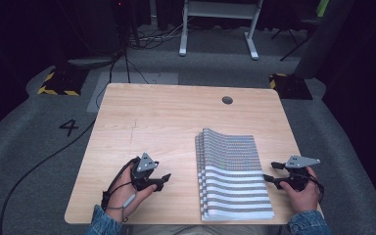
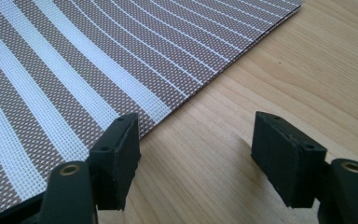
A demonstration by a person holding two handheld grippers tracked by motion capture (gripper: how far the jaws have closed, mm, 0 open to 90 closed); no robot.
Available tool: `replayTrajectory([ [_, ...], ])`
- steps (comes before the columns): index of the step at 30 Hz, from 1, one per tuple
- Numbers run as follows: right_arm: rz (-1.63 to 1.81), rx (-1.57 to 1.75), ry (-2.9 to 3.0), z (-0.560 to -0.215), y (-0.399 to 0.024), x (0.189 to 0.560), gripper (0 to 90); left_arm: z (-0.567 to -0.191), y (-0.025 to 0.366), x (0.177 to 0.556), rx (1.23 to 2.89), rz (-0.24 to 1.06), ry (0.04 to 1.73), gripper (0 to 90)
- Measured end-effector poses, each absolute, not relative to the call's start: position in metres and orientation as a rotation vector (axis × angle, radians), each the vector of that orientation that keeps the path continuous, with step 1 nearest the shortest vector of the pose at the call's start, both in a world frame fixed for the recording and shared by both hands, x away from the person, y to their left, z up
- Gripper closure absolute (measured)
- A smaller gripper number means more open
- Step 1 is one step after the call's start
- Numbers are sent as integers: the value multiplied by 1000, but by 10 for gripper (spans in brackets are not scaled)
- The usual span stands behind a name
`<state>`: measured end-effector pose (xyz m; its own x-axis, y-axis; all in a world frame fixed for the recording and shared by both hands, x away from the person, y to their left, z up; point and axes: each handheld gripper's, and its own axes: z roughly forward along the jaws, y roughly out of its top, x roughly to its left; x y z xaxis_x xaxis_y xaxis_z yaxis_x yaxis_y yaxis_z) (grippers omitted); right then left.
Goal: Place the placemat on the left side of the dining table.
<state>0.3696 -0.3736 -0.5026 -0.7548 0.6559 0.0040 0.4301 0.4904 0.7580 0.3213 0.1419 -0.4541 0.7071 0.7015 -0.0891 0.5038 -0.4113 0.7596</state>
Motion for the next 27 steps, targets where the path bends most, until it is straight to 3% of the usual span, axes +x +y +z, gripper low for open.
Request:
replayTrajectory([
  [9,1125,924,2449,-503,-374,370,328,-435,119,328,2079,285,812,372],
  [27,1127,923,2448,-503,-374,370,328,-435,35,348,2073,165,694,358],
])
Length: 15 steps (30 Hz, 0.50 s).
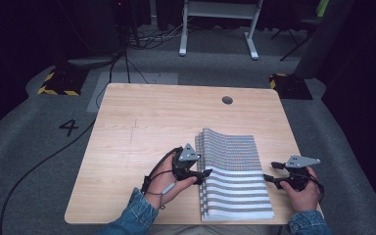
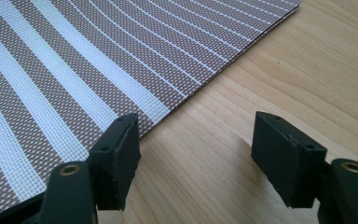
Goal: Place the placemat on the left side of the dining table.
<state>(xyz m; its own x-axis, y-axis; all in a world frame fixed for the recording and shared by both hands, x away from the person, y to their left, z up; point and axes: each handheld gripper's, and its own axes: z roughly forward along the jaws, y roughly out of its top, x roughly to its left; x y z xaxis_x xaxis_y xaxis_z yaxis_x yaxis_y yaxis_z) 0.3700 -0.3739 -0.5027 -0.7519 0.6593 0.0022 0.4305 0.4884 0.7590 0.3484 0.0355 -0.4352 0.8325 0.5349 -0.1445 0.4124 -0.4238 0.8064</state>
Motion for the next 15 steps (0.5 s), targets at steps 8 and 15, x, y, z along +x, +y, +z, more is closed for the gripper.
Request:
replayTrajectory([
  [8,1127,923,2448,-503,-374,370,328,-460,23,361,2072,99,756,349],
  [15,1127,922,2448,-503,-374,370,328,-474,21,369,2045,8,804,353],
])
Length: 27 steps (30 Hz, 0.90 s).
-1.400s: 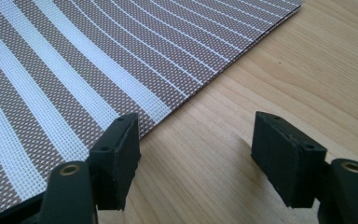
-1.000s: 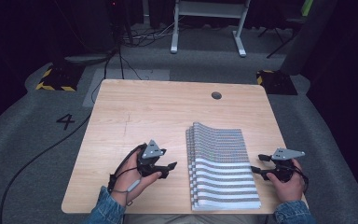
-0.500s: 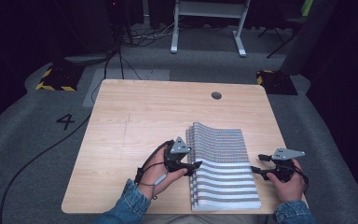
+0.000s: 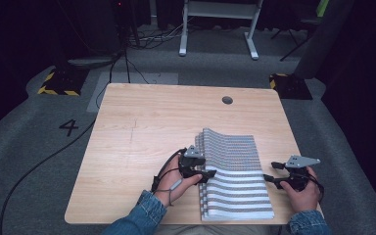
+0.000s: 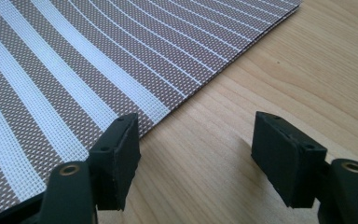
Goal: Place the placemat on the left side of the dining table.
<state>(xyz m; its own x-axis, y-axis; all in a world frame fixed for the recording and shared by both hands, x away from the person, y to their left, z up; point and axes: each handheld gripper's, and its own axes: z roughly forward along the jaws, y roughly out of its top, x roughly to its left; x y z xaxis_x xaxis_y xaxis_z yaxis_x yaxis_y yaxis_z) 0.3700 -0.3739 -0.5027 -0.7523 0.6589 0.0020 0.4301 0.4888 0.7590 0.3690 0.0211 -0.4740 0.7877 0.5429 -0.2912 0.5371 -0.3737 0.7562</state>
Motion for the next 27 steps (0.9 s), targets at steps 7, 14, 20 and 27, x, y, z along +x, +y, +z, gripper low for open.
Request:
replayTrajectory([
  [7,1125,922,2449,-503,-374,370,328,-487,19,373,2046,-21,836,323],
  [14,1124,923,2448,-503,-374,370,328,-488,7,368,2063,-36,788,326],
  [20,1124,924,2447,-503,-374,370,328,-497,-5,367,2094,-42,805,462],
  [27,1124,923,2447,-503,-374,370,327,-484,-6,357,2097,2,741,883],
])
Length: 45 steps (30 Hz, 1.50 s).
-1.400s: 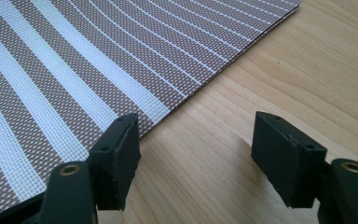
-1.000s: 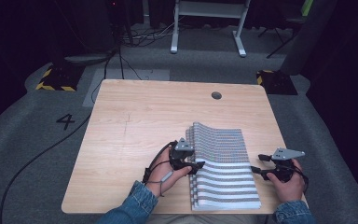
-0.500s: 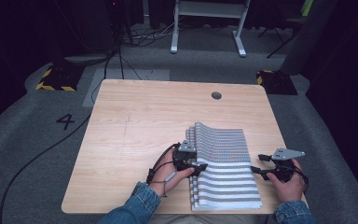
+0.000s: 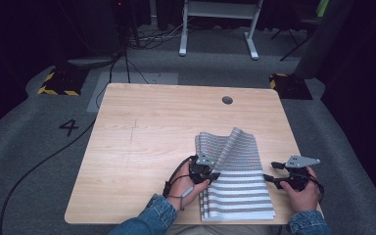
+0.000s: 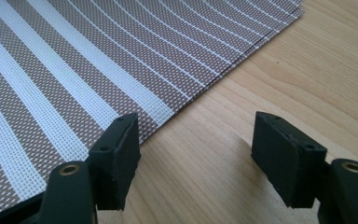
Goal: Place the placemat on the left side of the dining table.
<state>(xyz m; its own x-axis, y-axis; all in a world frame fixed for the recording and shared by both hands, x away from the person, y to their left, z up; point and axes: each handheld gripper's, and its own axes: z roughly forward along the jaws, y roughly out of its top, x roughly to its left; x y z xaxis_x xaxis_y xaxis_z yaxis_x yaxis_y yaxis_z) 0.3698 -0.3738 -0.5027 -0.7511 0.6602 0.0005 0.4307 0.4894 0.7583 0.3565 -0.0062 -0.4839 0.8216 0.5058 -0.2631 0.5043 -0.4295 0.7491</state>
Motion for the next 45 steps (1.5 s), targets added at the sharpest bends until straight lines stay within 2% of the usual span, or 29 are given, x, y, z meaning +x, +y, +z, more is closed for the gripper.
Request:
replayTrajectory([
  [6,1123,921,2447,-503,-374,370,328,-458,1,346,2010,28,681,887],
  [31,1127,926,2445,-503,-373,370,328,-383,42,316,1956,120,506,888],
  [45,1129,917,2443,-503,-373,370,327,-351,72,311,1956,171,516,888],
])
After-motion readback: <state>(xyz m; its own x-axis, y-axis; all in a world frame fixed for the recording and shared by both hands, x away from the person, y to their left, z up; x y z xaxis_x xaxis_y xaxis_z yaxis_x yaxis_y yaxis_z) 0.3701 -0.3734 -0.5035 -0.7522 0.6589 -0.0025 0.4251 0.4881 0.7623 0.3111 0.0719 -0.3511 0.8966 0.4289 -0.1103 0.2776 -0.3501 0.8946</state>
